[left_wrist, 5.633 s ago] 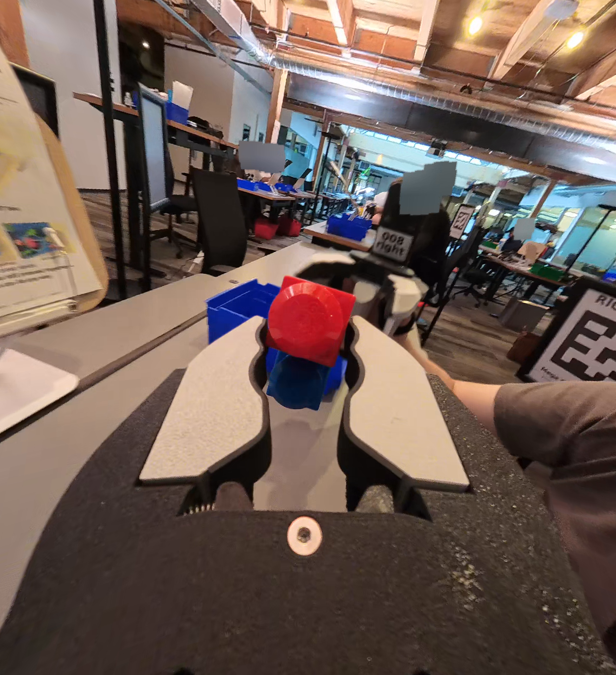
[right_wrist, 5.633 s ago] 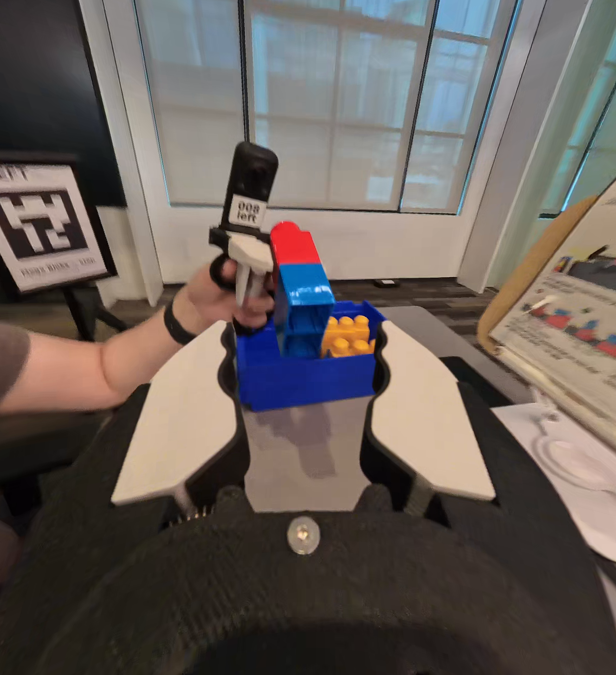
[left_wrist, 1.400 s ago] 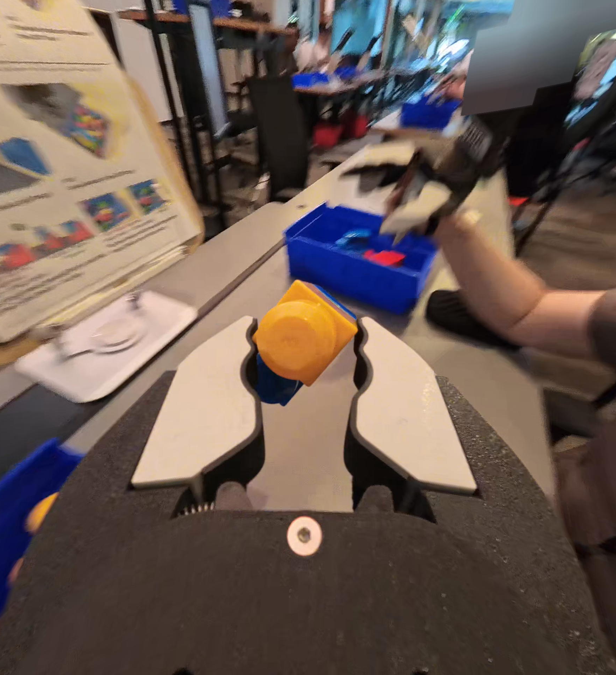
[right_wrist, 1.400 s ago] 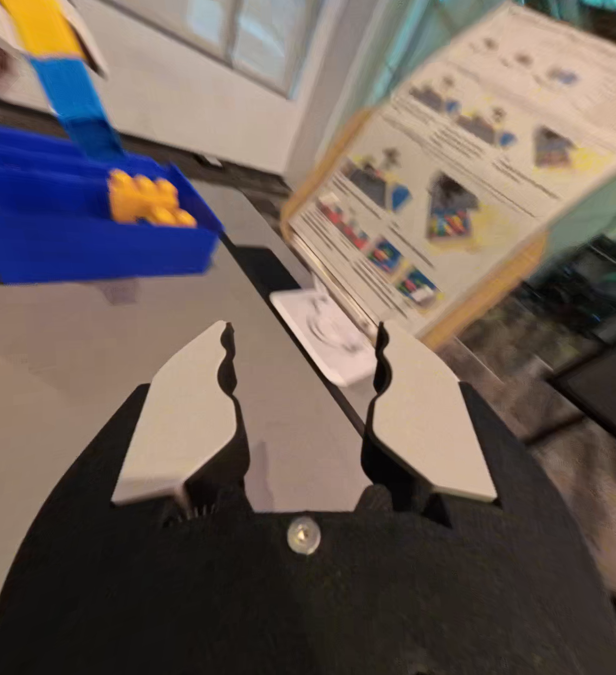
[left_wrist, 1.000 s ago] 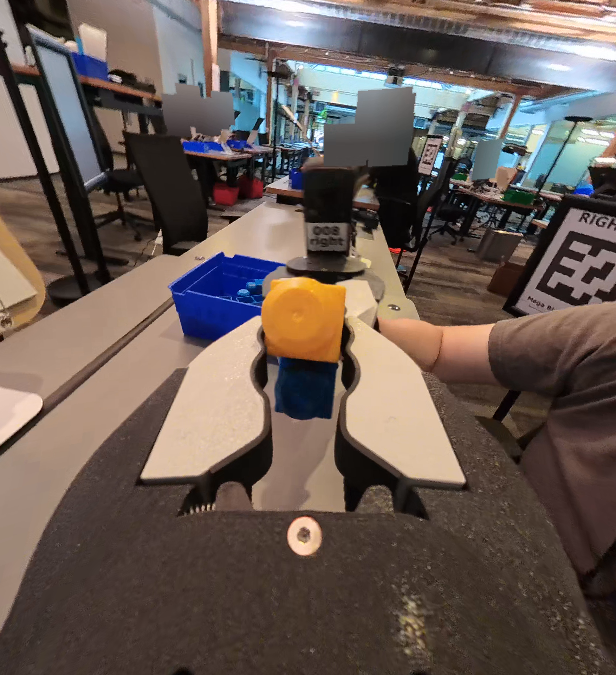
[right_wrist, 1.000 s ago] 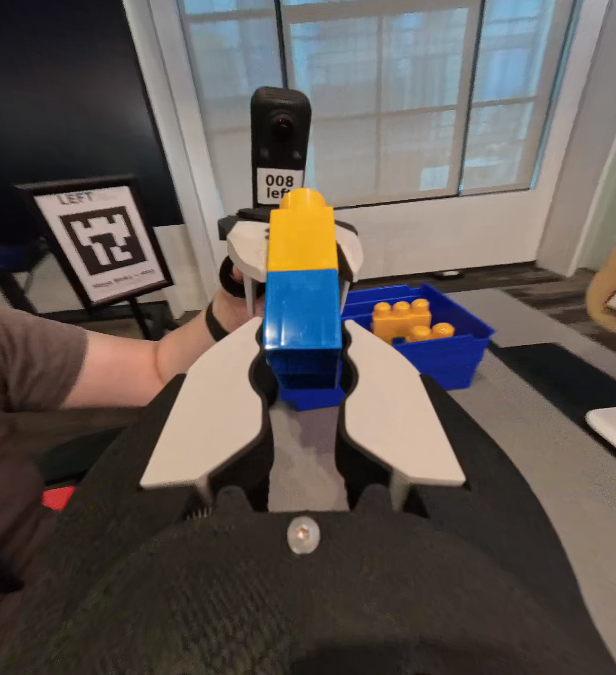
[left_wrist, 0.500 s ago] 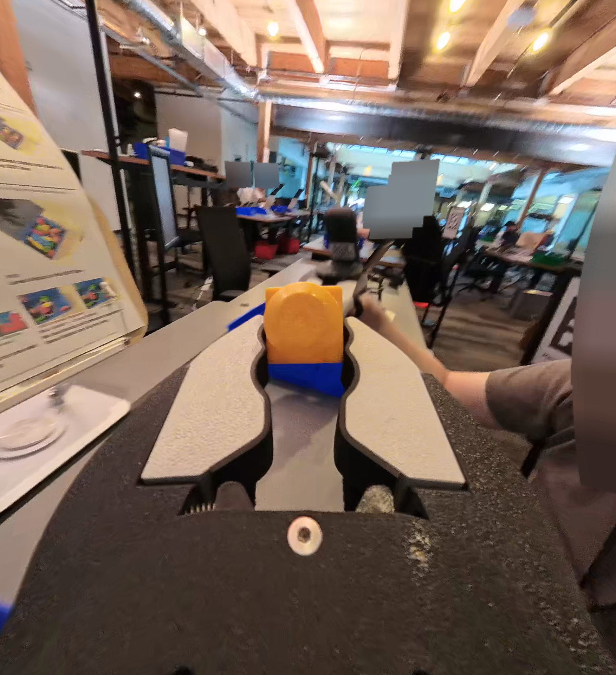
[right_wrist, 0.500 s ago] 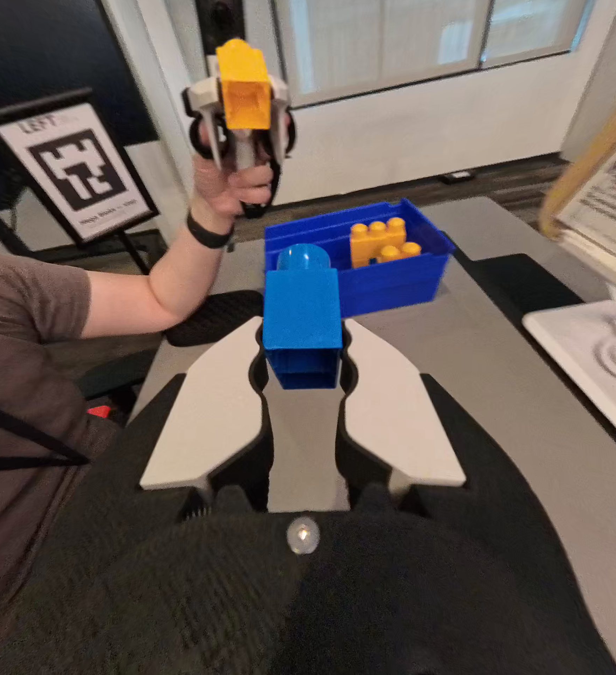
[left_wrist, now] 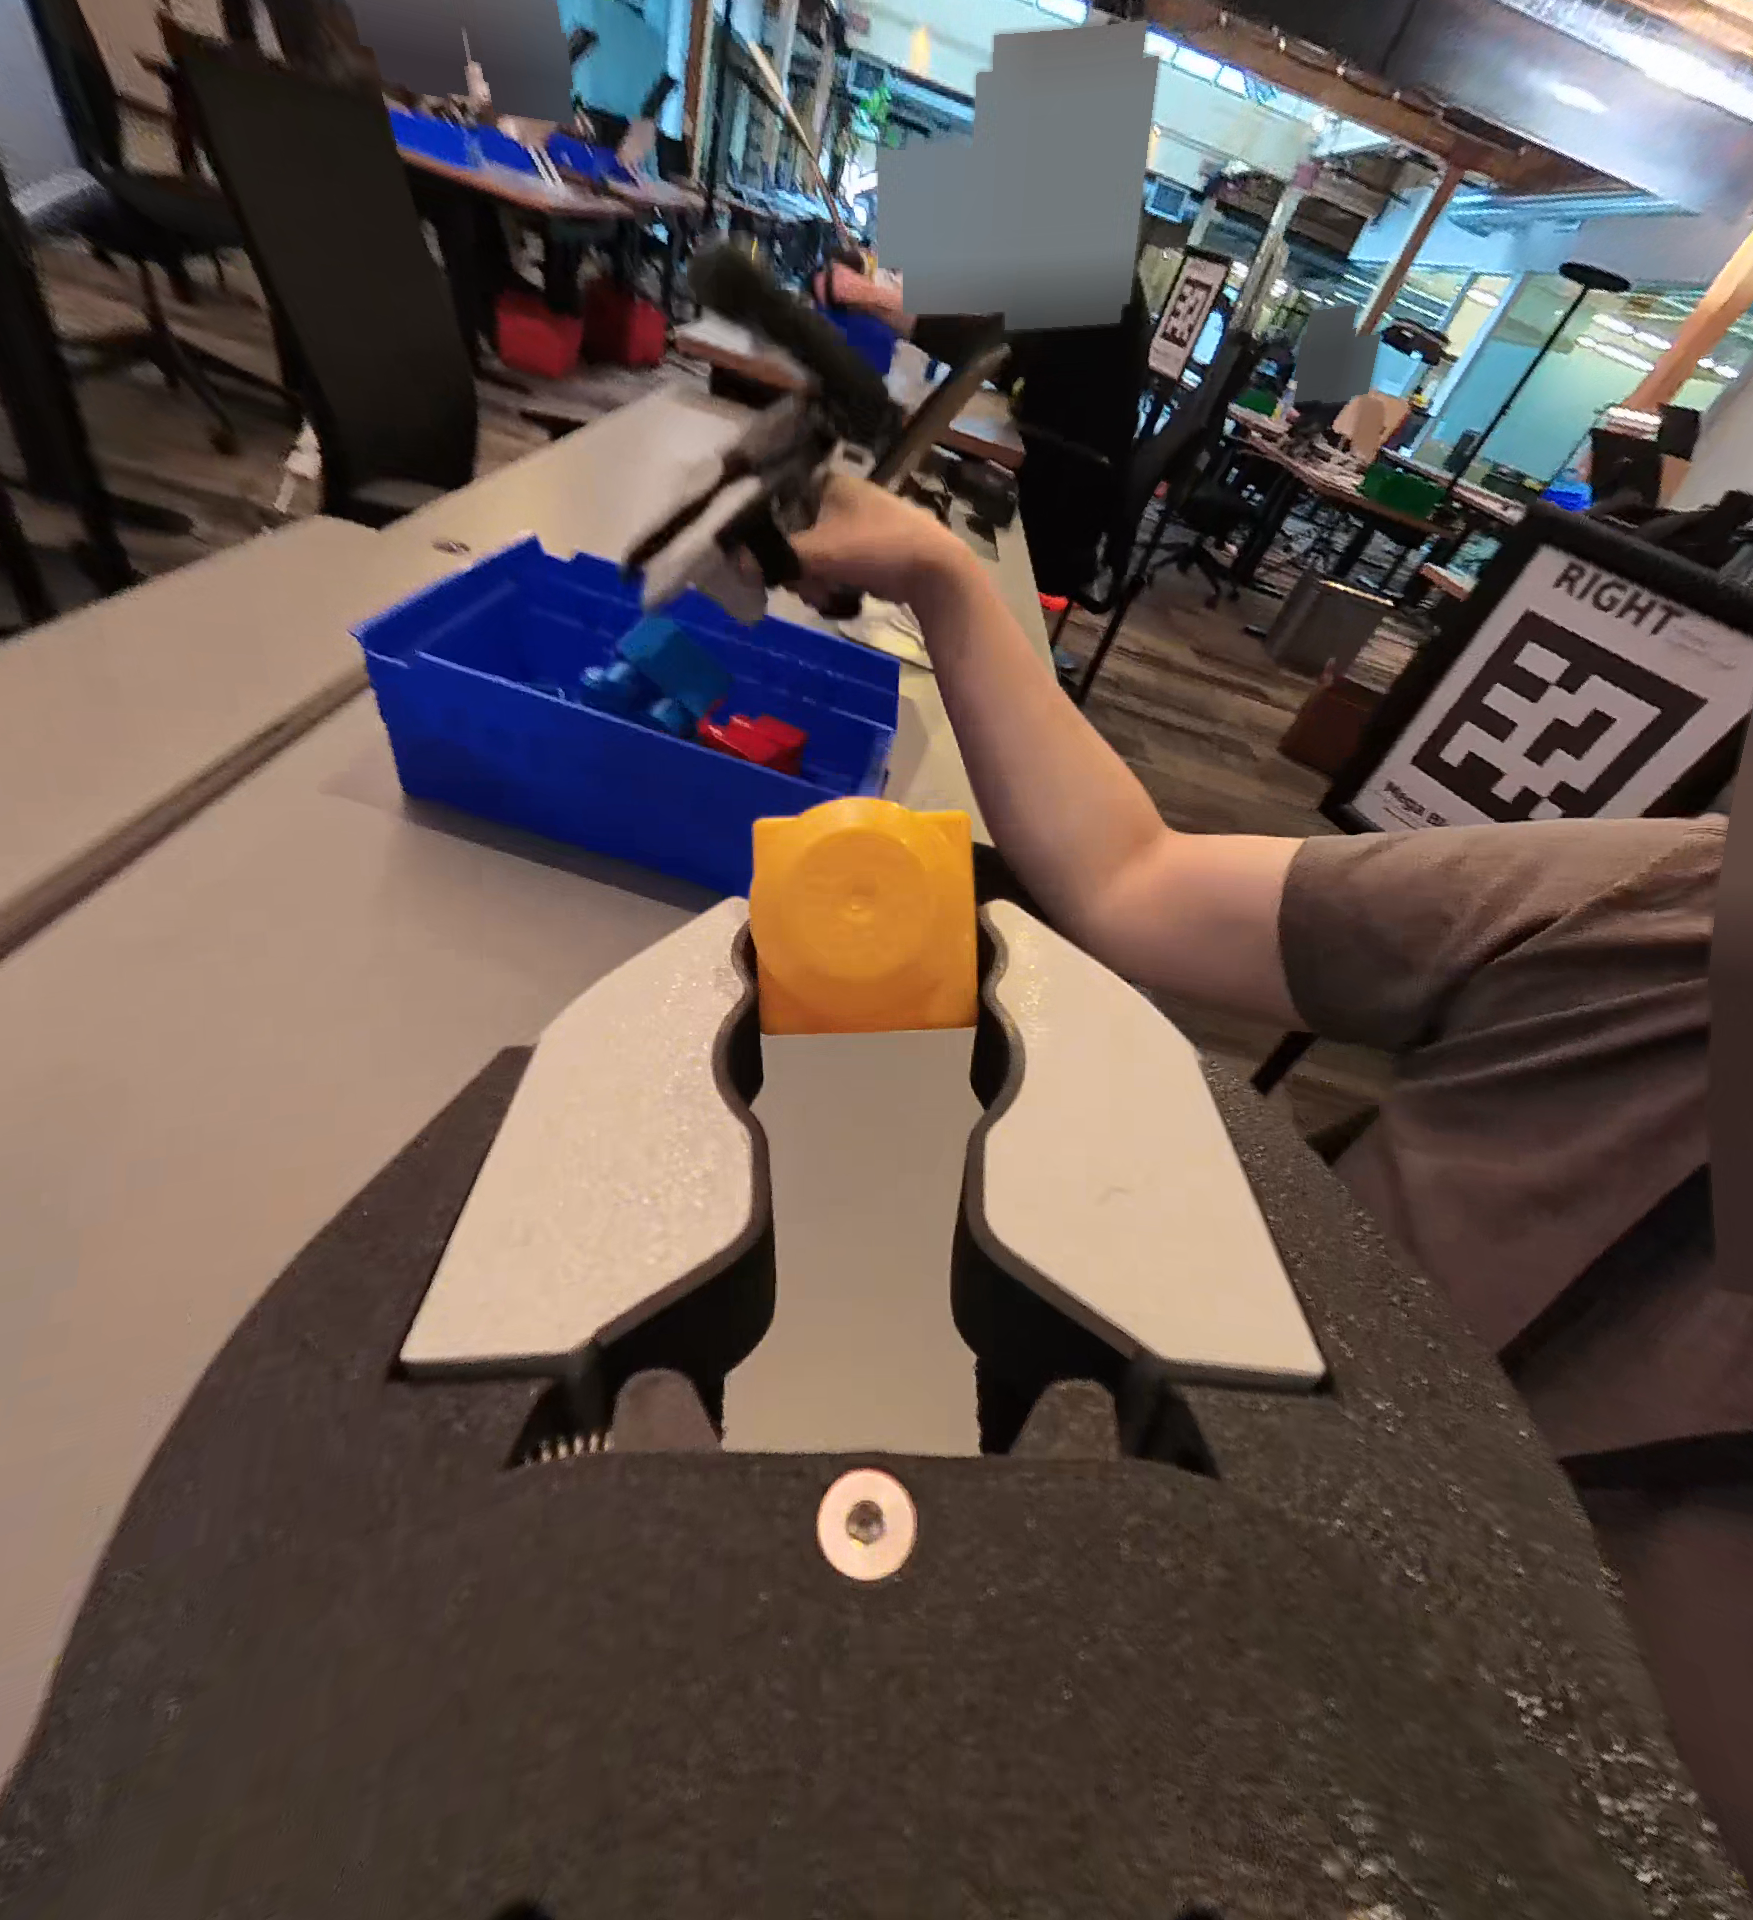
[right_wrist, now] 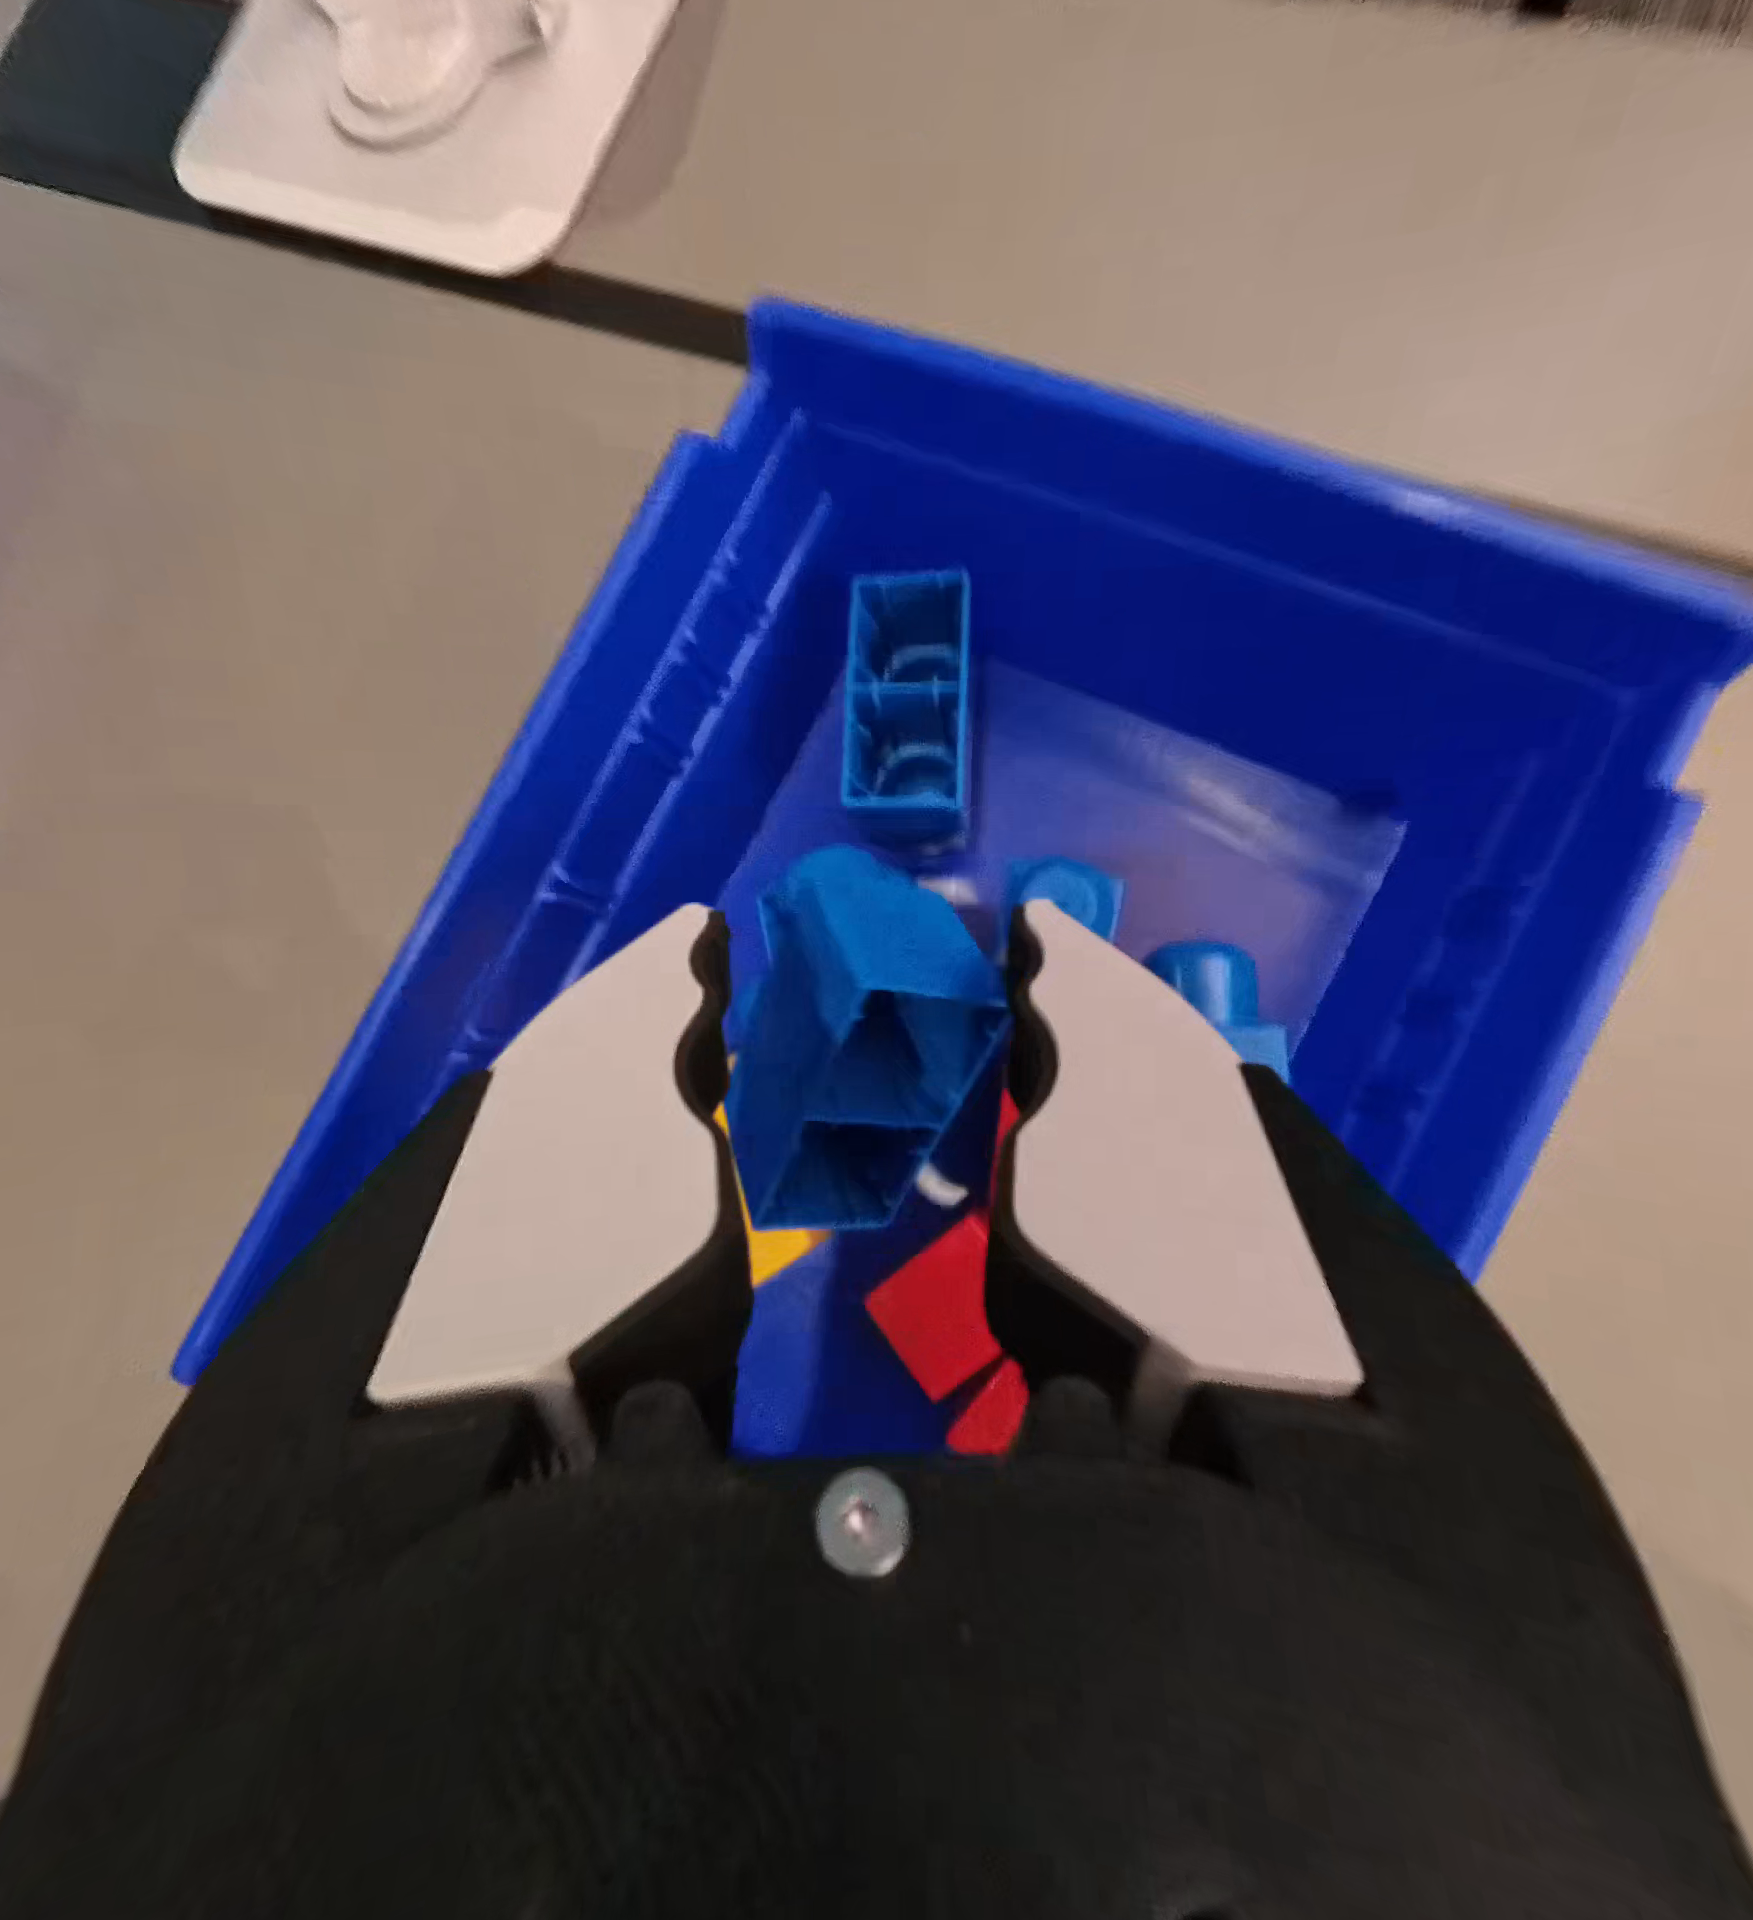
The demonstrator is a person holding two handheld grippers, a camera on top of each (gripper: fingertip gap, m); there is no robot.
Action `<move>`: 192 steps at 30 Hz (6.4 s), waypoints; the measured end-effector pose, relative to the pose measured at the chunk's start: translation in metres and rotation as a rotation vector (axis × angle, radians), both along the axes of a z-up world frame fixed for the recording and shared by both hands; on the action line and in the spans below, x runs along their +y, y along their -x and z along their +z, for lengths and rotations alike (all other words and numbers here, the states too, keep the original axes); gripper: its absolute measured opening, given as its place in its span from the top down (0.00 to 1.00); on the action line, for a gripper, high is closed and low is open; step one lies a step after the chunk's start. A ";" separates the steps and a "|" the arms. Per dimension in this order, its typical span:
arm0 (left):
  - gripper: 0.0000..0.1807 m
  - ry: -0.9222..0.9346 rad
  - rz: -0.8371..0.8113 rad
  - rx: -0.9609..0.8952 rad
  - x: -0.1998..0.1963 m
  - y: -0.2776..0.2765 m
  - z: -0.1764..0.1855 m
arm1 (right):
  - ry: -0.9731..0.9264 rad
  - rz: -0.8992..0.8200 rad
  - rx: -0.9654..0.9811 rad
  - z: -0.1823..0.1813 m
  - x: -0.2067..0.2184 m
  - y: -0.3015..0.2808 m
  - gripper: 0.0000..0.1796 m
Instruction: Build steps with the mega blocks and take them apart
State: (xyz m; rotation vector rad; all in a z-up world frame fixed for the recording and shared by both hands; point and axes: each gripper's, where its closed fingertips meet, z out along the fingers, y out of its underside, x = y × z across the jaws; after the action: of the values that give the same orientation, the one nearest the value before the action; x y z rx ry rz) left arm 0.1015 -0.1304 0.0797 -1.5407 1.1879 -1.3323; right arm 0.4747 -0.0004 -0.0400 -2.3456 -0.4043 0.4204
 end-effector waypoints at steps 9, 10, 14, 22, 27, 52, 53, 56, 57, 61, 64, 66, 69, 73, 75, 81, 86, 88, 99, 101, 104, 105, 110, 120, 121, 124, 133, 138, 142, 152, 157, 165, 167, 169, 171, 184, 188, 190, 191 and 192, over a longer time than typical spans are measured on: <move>0.79 0.147 -0.104 0.074 -0.019 -0.031 -0.029 | -0.885 0.841 -0.035 0.135 -0.096 0.255 0.62; 0.79 0.162 -0.115 0.076 -0.021 -0.032 -0.030 | -0.899 0.947 -0.009 0.130 -0.115 0.281 0.62; 0.79 0.224 -0.151 0.050 -0.028 -0.036 -0.029 | -1.022 1.109 -0.154 0.102 -0.148 0.345 0.60; 0.79 0.330 -0.191 -0.144 -0.025 -0.039 -0.005 | -1.314 0.879 -0.287 0.114 -0.140 0.370 0.76; 0.75 0.112 0.006 0.005 0.006 0.007 0.006 | -1.284 0.732 -0.303 0.153 -0.117 0.318 0.79; 0.68 -0.134 0.925 0.990 0.187 0.215 -0.165 | 0.093 0.093 -0.263 -0.044 -0.024 -0.036 0.67; 0.69 -0.130 0.945 1.014 0.188 0.215 -0.168 | 0.091 0.094 -0.276 -0.043 -0.024 -0.035 0.67; 0.74 -0.125 0.972 1.022 0.191 0.212 -0.173 | 0.106 0.095 -0.324 -0.043 -0.026 -0.036 0.67; 0.74 -0.120 0.982 1.022 0.191 0.213 -0.173 | 0.112 0.096 -0.340 -0.044 -0.027 -0.036 0.68; 0.76 -0.057 0.979 0.999 0.188 0.216 -0.172 | 0.122 0.080 -0.367 -0.039 -0.031 -0.038 0.67; 0.77 0.012 0.959 1.000 0.178 0.227 -0.165 | 0.073 0.036 -0.389 -0.021 -0.031 -0.041 0.67; 0.77 0.014 0.977 0.946 0.175 0.233 -0.148 | 0.004 -0.004 -0.417 0.001 -0.029 -0.040 0.68; 0.79 -0.024 0.993 0.802 0.165 0.230 -0.108 | -0.216 -0.008 -0.474 0.050 -0.019 -0.016 0.65; 0.80 -0.130 0.976 0.613 0.141 0.209 -0.048 | -0.623 0.164 -0.450 0.120 -0.011 0.084 0.64; 0.80 -0.177 0.927 0.491 0.123 0.187 -0.020 | -0.815 0.297 -0.363 0.142 -0.019 0.156 0.63; 0.80 -0.147 0.544 0.054 0.050 0.089 0.041 | -1.054 0.651 -0.075 0.122 -0.081 0.348 0.54; 0.80 -0.055 0.339 -0.065 0.017 0.034 0.040 | -1.283 0.598 -0.100 0.121 -0.108 0.386 0.53; 0.80 -0.001 0.269 -0.090 0.009 0.021 0.036 | -1.275 0.572 -0.106 0.121 -0.107 0.382 0.65; 0.68 -0.219 0.047 -0.130 -0.016 0.011 0.035 | -0.589 0.974 0.555 0.121 -0.142 0.378 0.79; 0.65 -0.237 -0.009 -0.014 -0.024 0.006 0.017 | -0.542 0.958 0.608 0.120 -0.137 0.377 0.79; 0.77 -0.333 0.086 0.093 -0.011 0.000 0.002 | -0.502 0.975 0.624 0.115 -0.135 0.376 0.80; 0.79 -0.359 0.111 0.084 -0.008 -0.001 0.004 | -0.495 0.981 0.609 0.112 -0.135 0.377 0.80; 0.79 -0.352 0.223 0.011 0.005 0.021 0.033 | -0.513 0.951 0.550 0.116 -0.120 0.358 0.79; 0.79 -0.313 0.153 -0.009 -0.013 0.061 0.050 | -0.155 0.240 -0.205 0.044 -0.020 0.083 0.79; 0.79 -0.315 0.154 0.019 -0.012 0.054 0.043 | -0.044 0.203 -0.181 0.025 -0.023 0.064 0.79; 0.79 -0.252 0.097 0.024 -0.016 0.032 0.031 | 0.181 0.103 -0.138 -0.021 -0.024 0.025 0.78; 0.79 0.151 -0.026 0.010 -0.012 -0.005 -0.007 | -0.622 0.404 -0.349 0.089 -0.004 0.130 0.62; 0.79 0.227 -0.017 -0.028 -0.003 -0.008 -0.011 | -1.107 0.841 -0.433 0.116 -0.088 0.297 0.60; 0.79 0.251 -0.050 -0.049 -0.011 -0.016 -0.010 | -1.266 0.869 -0.489 0.106 -0.120 0.361 0.60; 0.66 -0.054 0.187 0.047 0.023 0.020 0.003 | -1.251 0.767 -0.355 0.146 -0.120 0.331 0.79; 0.70 -0.372 0.869 0.279 0.119 0.155 0.005 | -0.834 0.422 -0.423 0.149 -0.048 0.187 0.79; 0.65 -0.167 0.993 0.619 0.184 0.205 -0.101 | 0.015 0.241 -0.285 -0.003 -0.043 0.014 0.79; 0.64 -0.099 0.989 0.670 0.193 0.203 -0.125 | 0.108 0.209 -0.277 -0.027 -0.040 0.000 0.79; 0.65 -0.080 1.013 0.723 0.201 0.204 -0.141 | 0.161 0.178 -0.260 -0.041 -0.035 -0.004 0.86; 0.66 -0.098 1.037 0.774 0.209 0.207 -0.151 | 0.172 0.161 -0.264 -0.045 -0.029 -0.004 0.80; 0.79 -0.085 1.051 0.853 0.219 0.220 -0.159 | -0.113 0.140 -0.510 0.015 -0.001 0.029 0.75; 0.79 -0.189 1.113 0.706 0.200 0.223 -0.091 | -0.411 0.144 -0.574 0.067 0.016 0.080 0.74; 0.79 -0.228 1.077 0.549 0.179 0.204 -0.047 | -0.641 0.190 -0.565 0.102 0.015 0.128 0.74; 0.79 -0.239 1.036 0.457 0.165 0.190 -0.026 | -0.763 0.237 -0.541 0.117 0.008 0.159 0.70; 0.79 -0.250 0.977 0.362 0.149 0.172 -0.006 | -0.873 0.297 -0.500 0.127 -0.002 0.191 0.69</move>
State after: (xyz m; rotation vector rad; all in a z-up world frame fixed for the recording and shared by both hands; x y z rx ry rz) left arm -0.0701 0.0182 0.0736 -1.8370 0.5824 -0.2630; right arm 0.2835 -0.0025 0.0872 -1.5020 -0.9555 -0.2084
